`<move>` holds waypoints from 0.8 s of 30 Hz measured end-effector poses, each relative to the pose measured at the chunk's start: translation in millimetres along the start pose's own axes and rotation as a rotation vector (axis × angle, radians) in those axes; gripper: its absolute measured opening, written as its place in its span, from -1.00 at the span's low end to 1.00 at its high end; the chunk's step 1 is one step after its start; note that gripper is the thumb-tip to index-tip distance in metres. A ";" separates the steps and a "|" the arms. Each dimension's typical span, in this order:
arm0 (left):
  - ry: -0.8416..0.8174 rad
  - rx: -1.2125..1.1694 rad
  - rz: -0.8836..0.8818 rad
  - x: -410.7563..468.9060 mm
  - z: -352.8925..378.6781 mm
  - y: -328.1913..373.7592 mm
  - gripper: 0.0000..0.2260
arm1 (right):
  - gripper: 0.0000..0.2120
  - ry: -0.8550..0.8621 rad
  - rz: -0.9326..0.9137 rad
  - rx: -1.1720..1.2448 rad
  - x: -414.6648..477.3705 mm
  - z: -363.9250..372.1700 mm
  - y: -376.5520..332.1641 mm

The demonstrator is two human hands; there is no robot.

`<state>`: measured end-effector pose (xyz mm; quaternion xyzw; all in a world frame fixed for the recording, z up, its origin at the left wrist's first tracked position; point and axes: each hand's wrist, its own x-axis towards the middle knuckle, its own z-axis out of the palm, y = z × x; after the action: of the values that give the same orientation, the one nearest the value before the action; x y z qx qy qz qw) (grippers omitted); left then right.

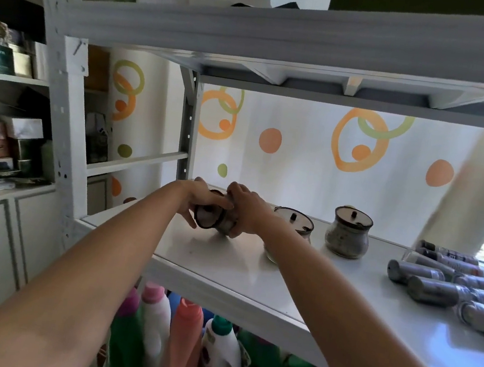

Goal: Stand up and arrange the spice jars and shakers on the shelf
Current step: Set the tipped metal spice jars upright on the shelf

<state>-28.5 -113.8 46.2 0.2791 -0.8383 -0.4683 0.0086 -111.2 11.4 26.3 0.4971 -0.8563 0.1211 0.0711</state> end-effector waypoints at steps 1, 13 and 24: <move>0.013 -0.014 0.022 1.2 0.6 2.4 -0.27 | -0.28 0.022 0.017 -0.003 0.5 0.2 0.2; 0.075 -0.835 0.247 23.7 -12.0 27.6 -0.20 | -0.52 0.217 0.227 0.161 13.1 -55.6 16.0; -0.062 -0.546 0.396 1.7 59.7 104.8 -0.29 | -0.59 0.256 0.410 0.713 -26.5 -96.9 84.6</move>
<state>-94.6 -25.6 95.0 0.0838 -0.7196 -0.6732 0.1485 -171.4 100.8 101.4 0.2912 -0.8263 0.4815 -0.0251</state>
